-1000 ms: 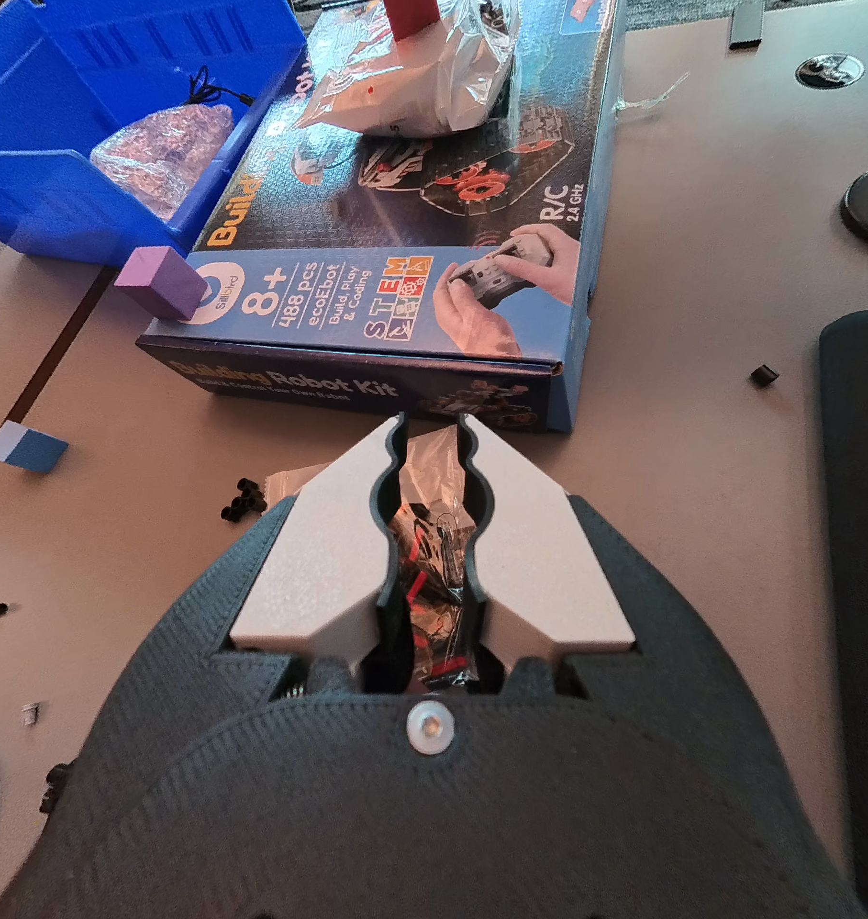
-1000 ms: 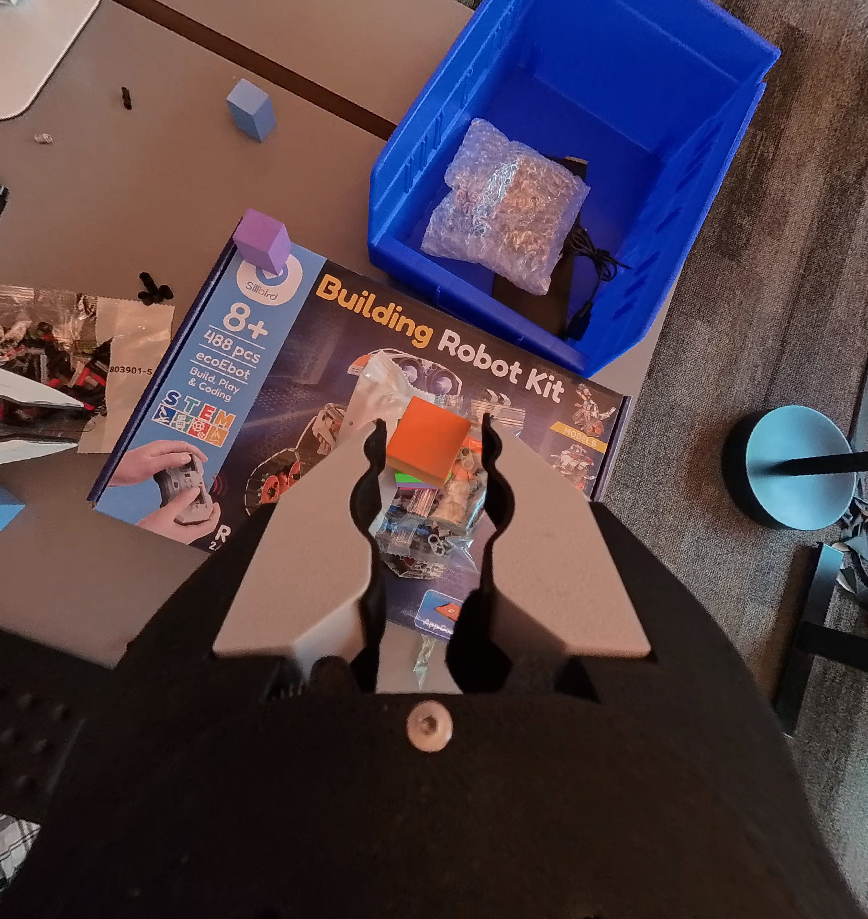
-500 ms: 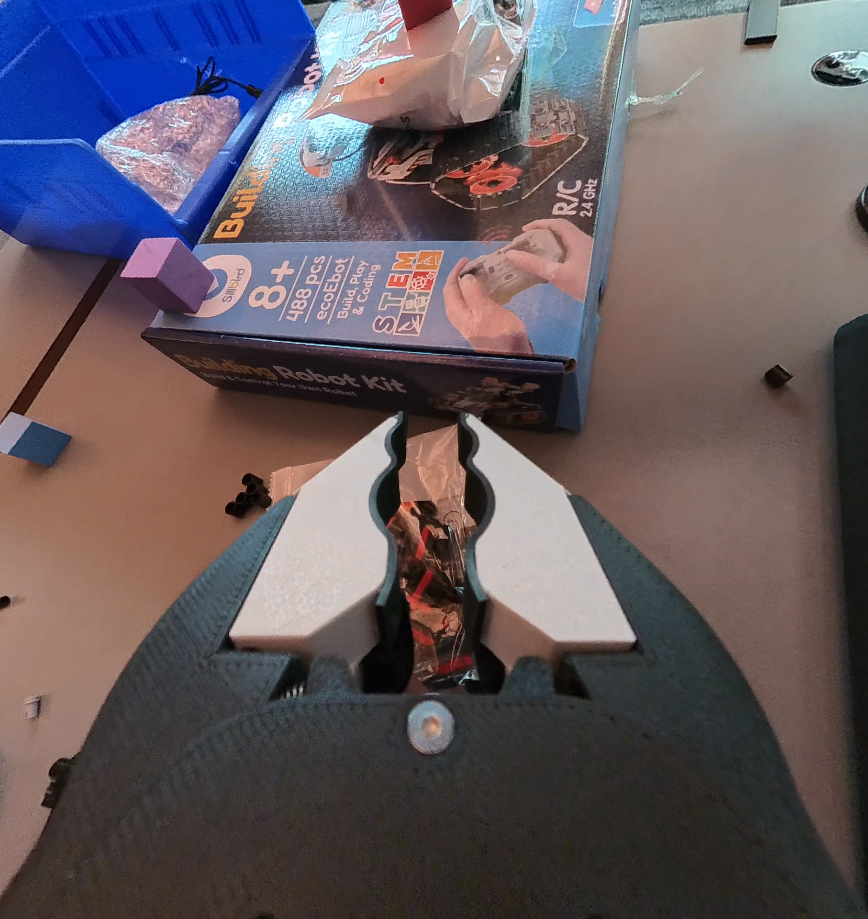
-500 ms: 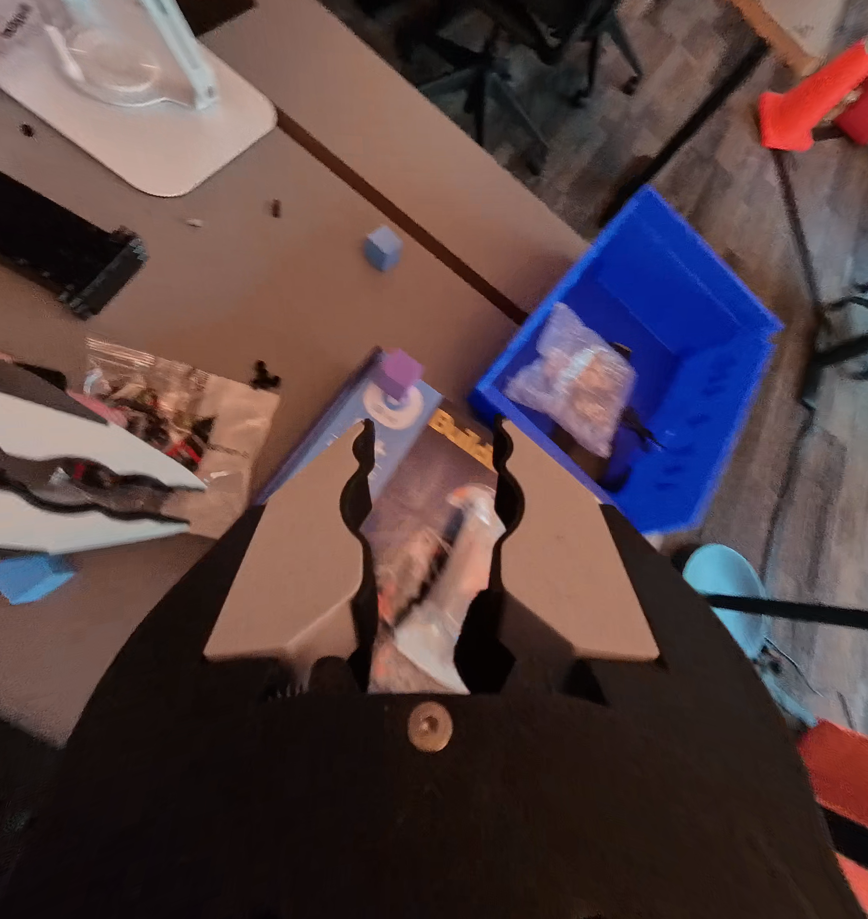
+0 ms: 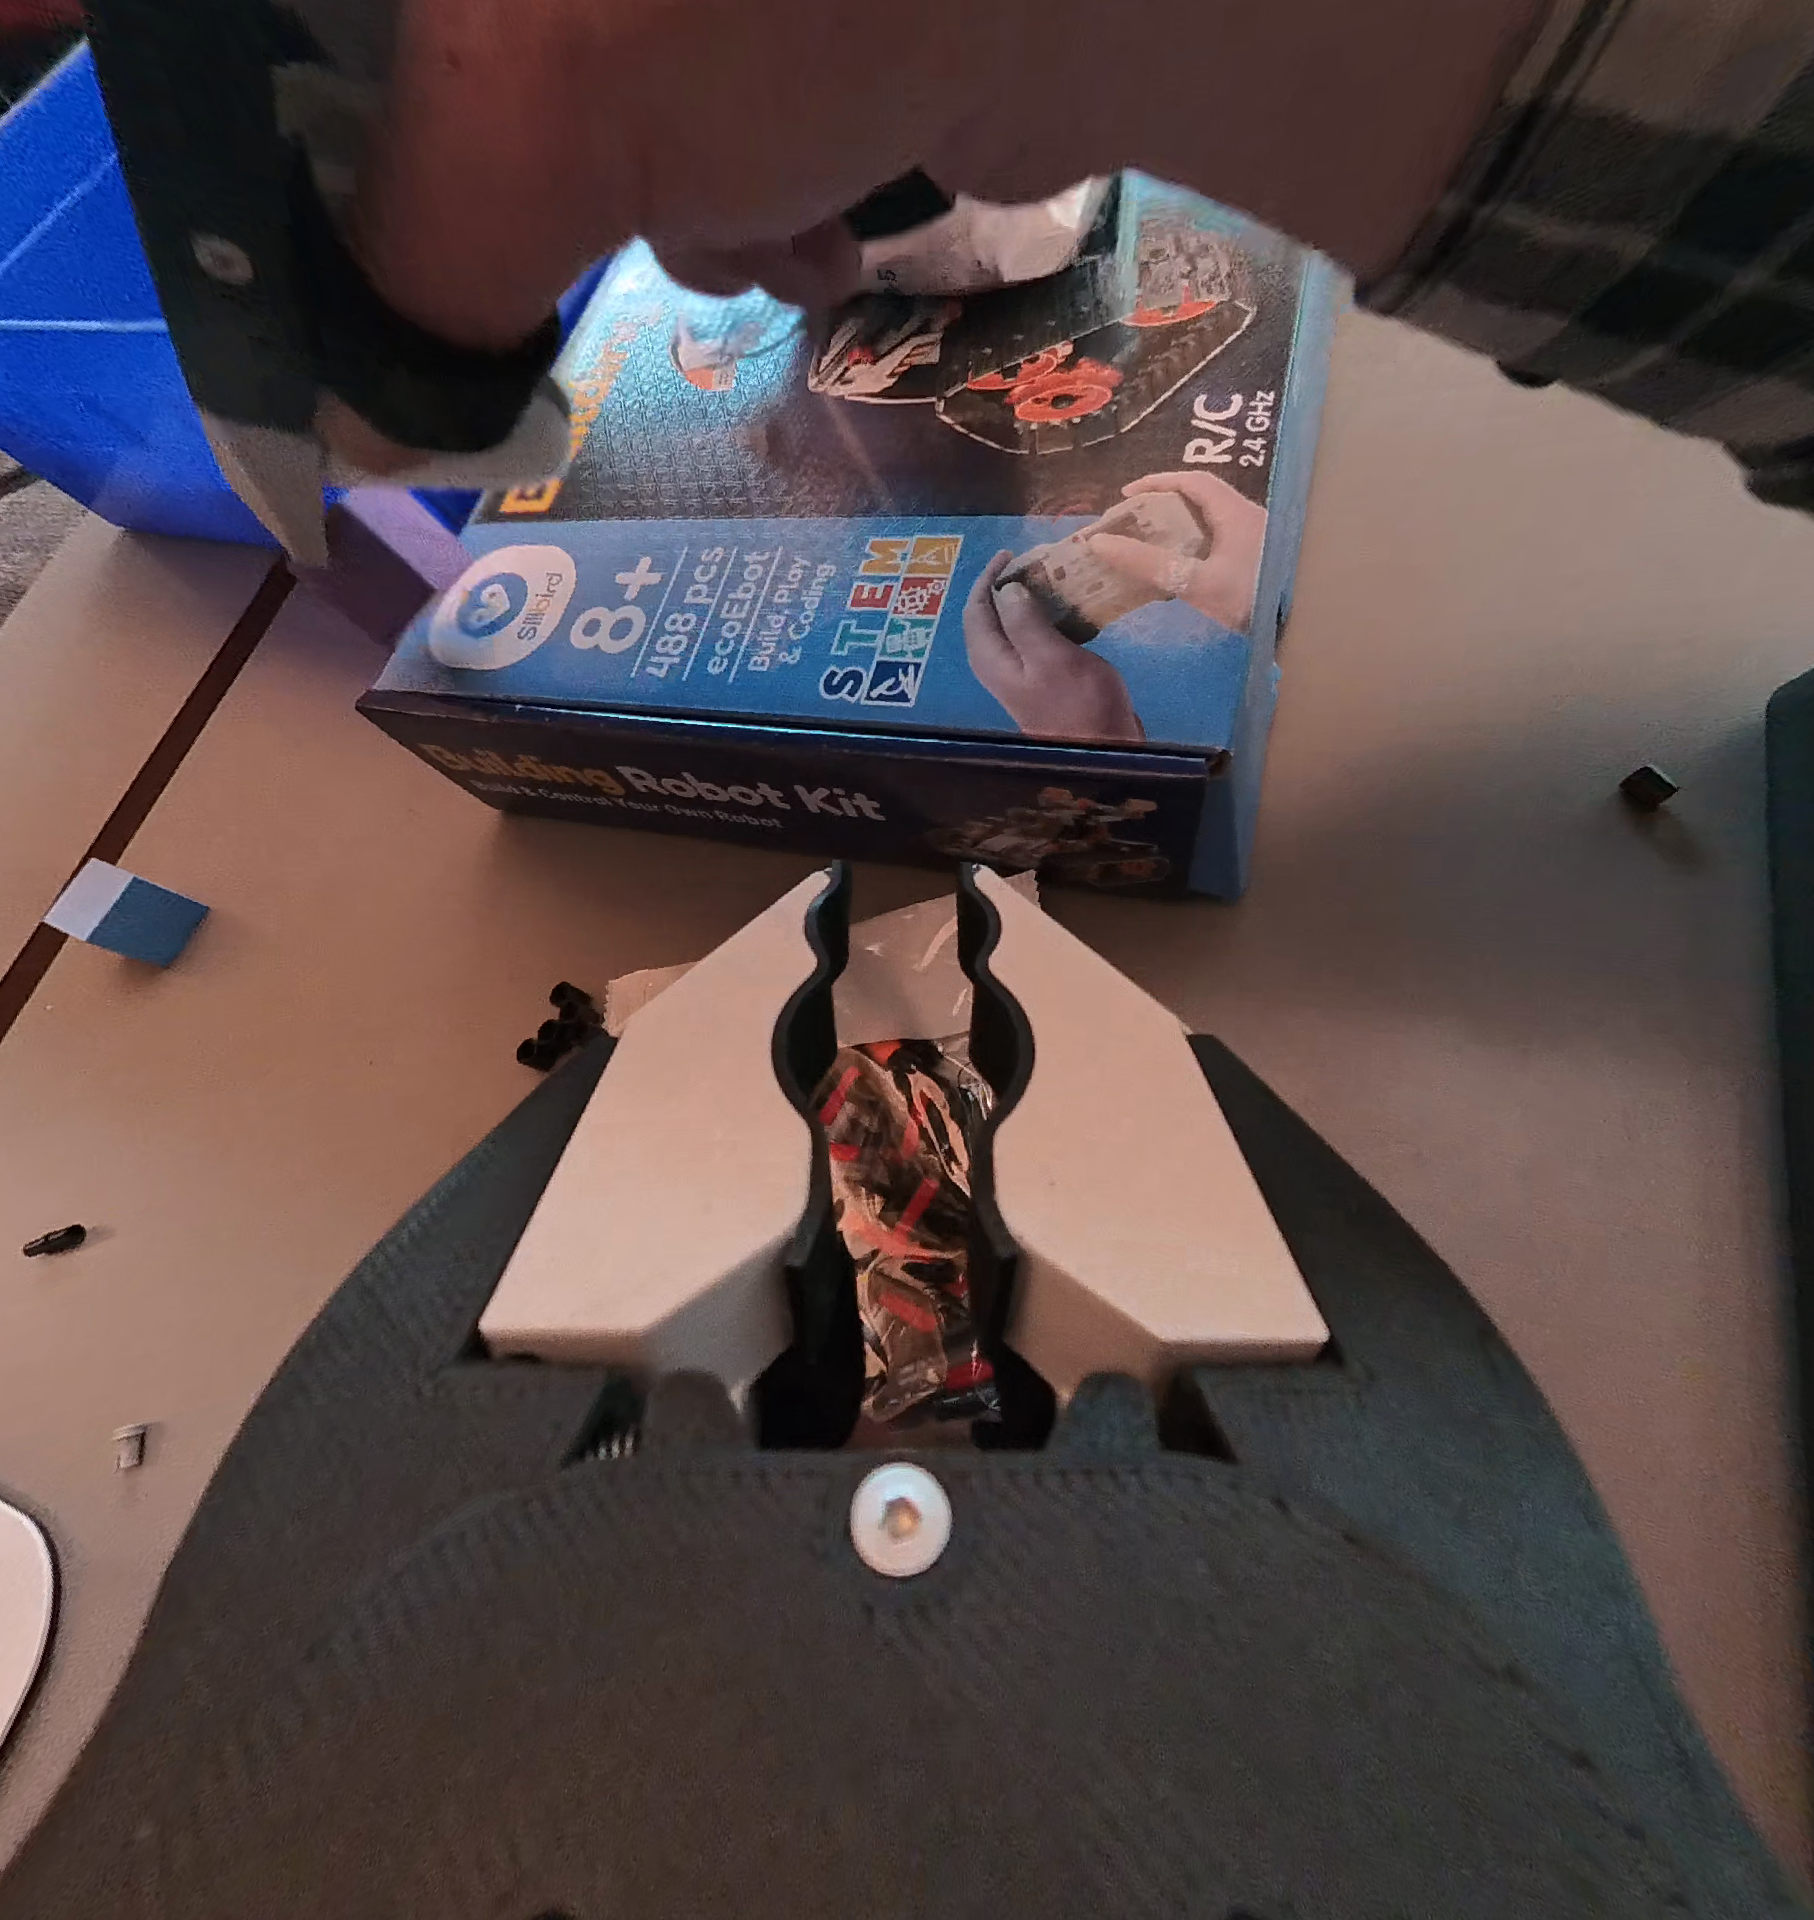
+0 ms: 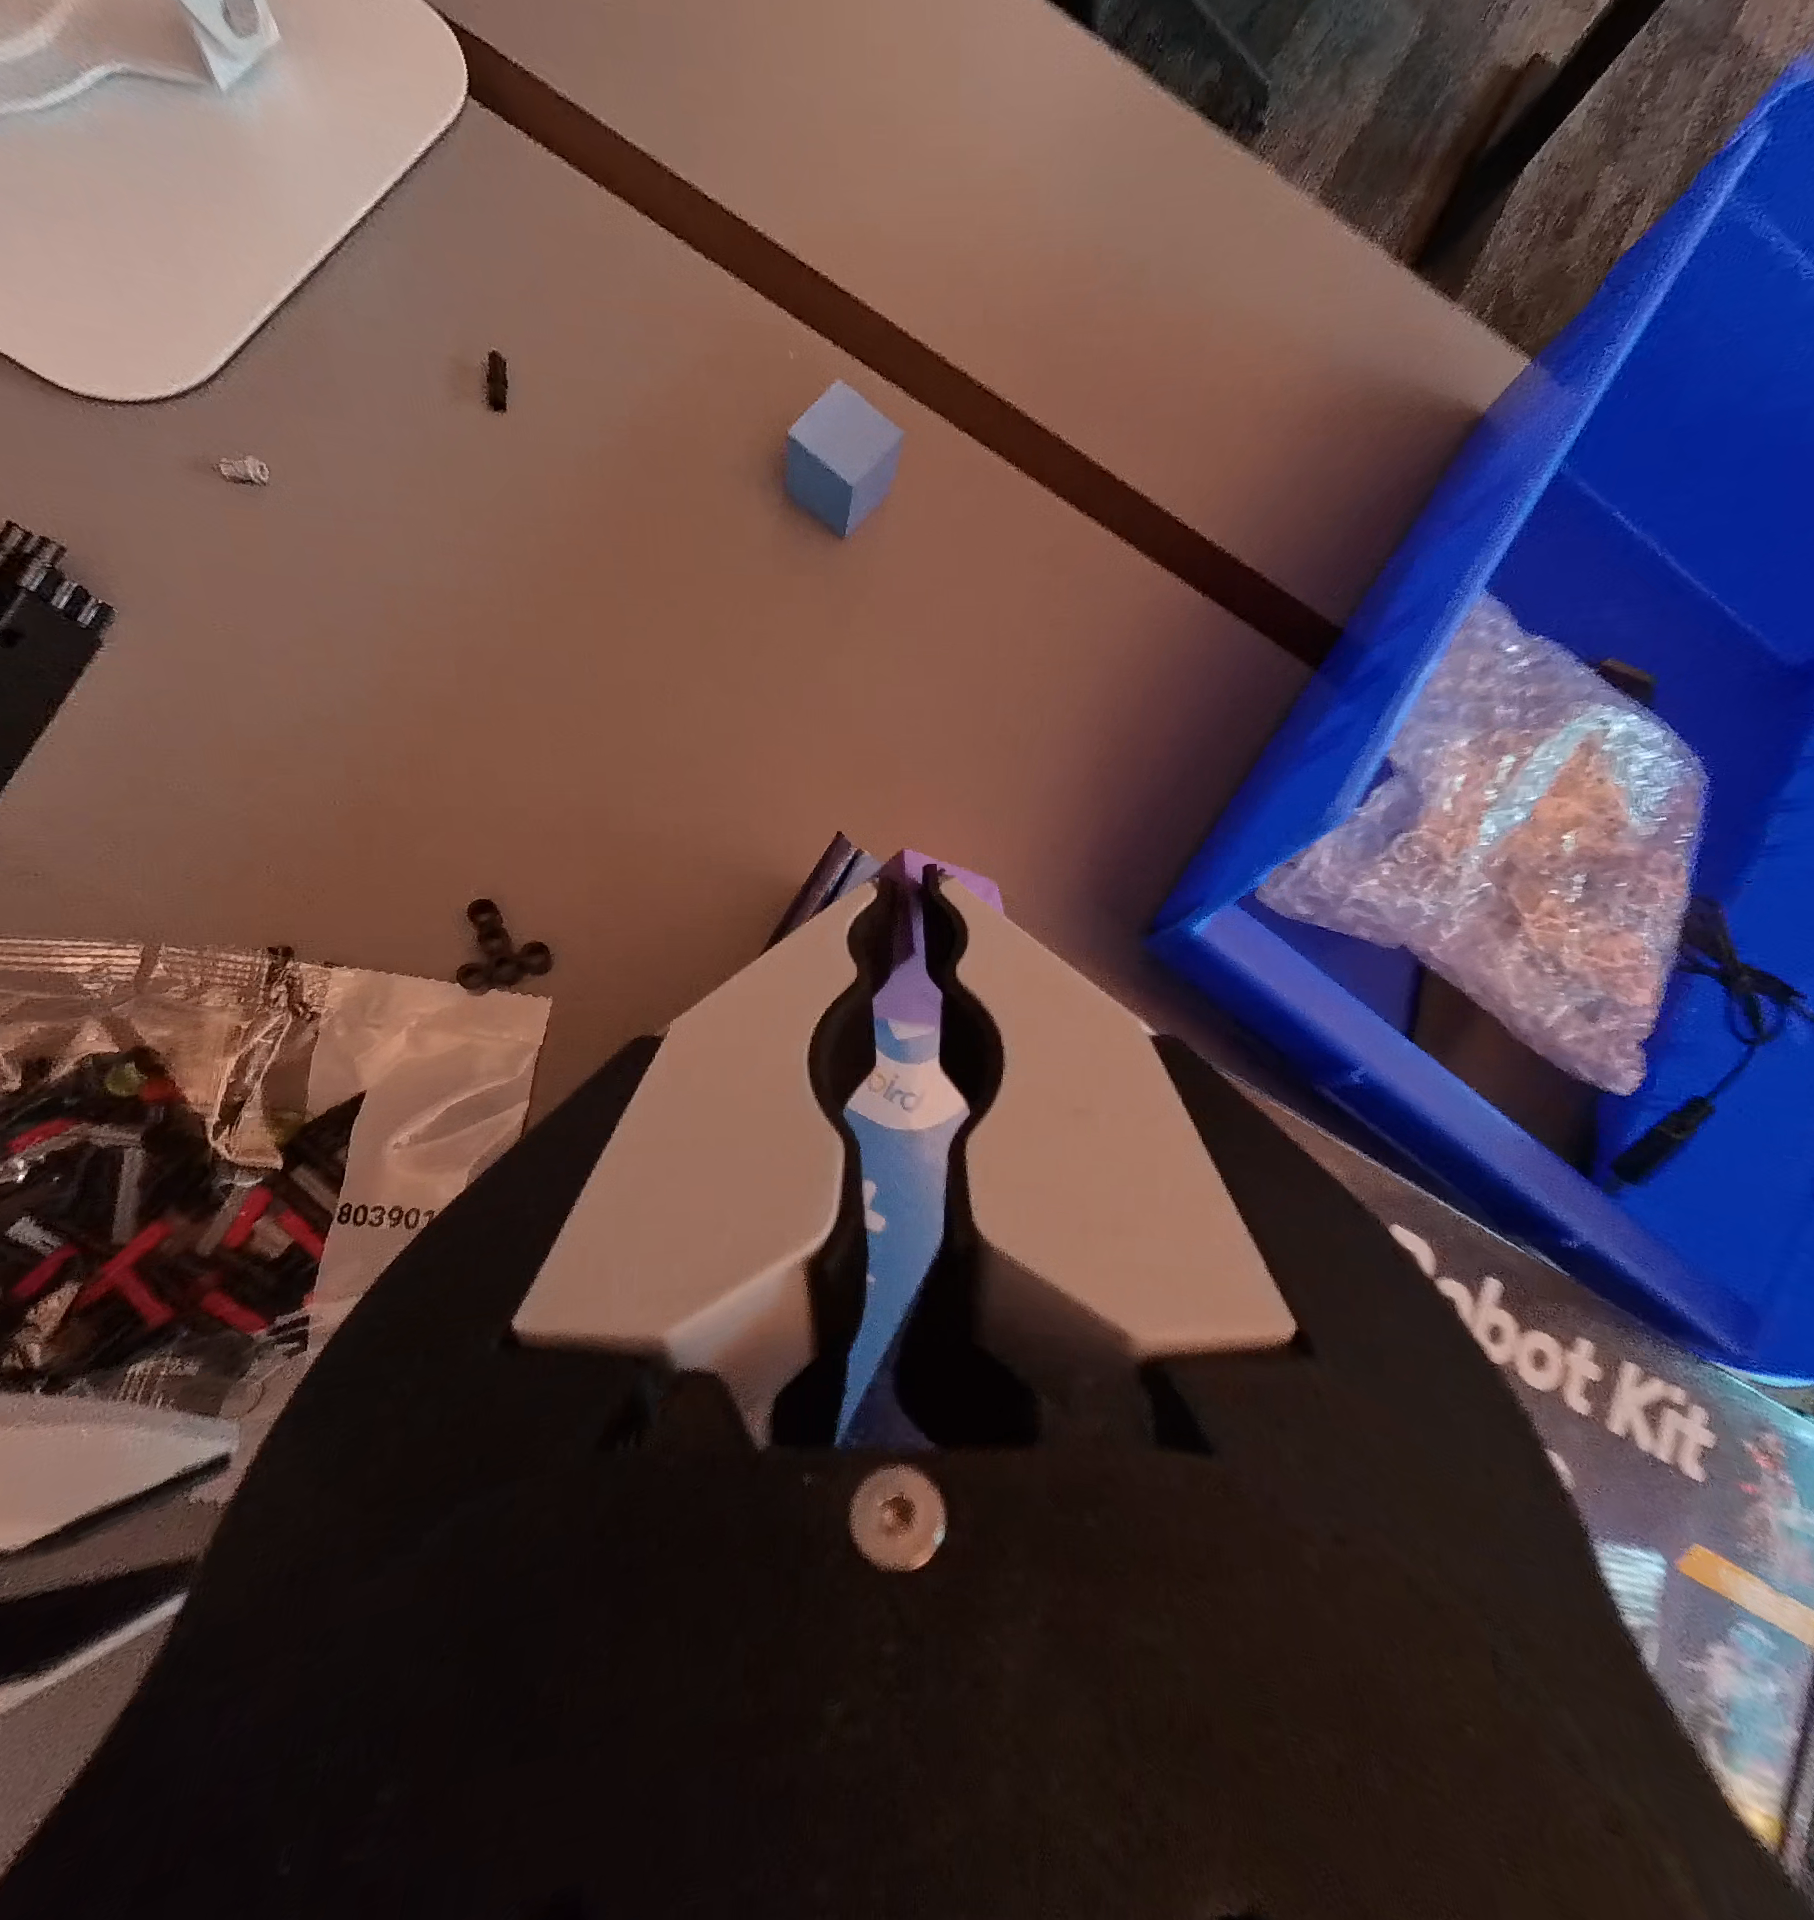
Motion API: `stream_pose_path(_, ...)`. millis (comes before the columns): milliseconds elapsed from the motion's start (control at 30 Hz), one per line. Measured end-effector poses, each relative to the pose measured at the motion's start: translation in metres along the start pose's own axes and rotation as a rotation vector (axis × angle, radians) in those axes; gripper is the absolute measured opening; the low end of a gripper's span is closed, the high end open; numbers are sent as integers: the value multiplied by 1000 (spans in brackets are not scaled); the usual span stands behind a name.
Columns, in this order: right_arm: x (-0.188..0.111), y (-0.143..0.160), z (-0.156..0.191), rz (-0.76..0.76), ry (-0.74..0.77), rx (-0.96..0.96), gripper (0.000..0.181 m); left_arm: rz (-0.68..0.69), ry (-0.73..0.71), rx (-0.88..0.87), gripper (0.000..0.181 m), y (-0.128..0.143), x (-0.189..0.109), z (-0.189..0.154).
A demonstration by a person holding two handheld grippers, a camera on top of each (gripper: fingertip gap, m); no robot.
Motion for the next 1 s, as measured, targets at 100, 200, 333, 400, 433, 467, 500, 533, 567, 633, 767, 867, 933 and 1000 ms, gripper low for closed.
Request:
stream_pose_path(100, -17, -4, -6, -15, 13, -17, 5, -1, 2, -2, 19, 0, 0, 0)
stream_pose_path(200, -19, 1, -9, 47, -11, -4, 37, 1, 10, -5, 19, 0, 2, -2)
stream_pose_path(333, -8, 6, -6, 77, -8, -3, 42, 8, 7, 8, 19, 0, 3, -4)
stream_pose_path(400, -1, 11, -1, 99, -42, 0, 44, 4, 2, 7, 19, 0, 1, -3)
stream_pose_path(433, 2, 16, 2, 119, -62, 2, 45, 2, 0, 4, 19, -1, 0, -1)
stream_pose_path(467, 4, 21, 3, 139, -75, 5, 47, -1, -1, 0, 19, -1, -1, 0)
stream_pose_path(500, 4, 25, 4, 152, -78, 10, 47, -4, 0, -4, 19, -1, -1, 1)
stream_pose_path(533, 3, 28, 3, 150, -70, 14, 42, -5, 2, -6, 19, -1, -1, 1)
stream_pose_path(567, 1, 30, 3, 143, -68, 19, 33, -4, 3, -7, 19, -1, -1, 1)
stream_pose_path(633, -2, 29, 5, 120, -82, 23, 27, 0, 8, -3, 19, 0, 1, -1)
stream_pose_path(767, -34, 17, 4, 68, -45, -27, 27, 8, 5, 9, 19, 1, 2, -3)
stream_pose_path(867, -90, 4, -13, 21, 32, -69, 27, 1, 0, -3, 18, 1, 0, 0)
stream_pose_path(933, -132, 4, -32, 14, 75, -62, 27, -5, 5, -15, 18, 0, -1, 1)
stream_pose_path(1000, -168, 9, -58, 20, 141, -42, 27, -5, 11, -18, 19, 0, 0, 1)
Point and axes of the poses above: each gripper's, where its closed fingertips meet, x out along the fingers, y out of its underside, z = x × y across the jaws, the point moved 5 cm from there along -x, back along the fingers, and after that the axes turned 1 degree about -x, right-handed, at the moved point
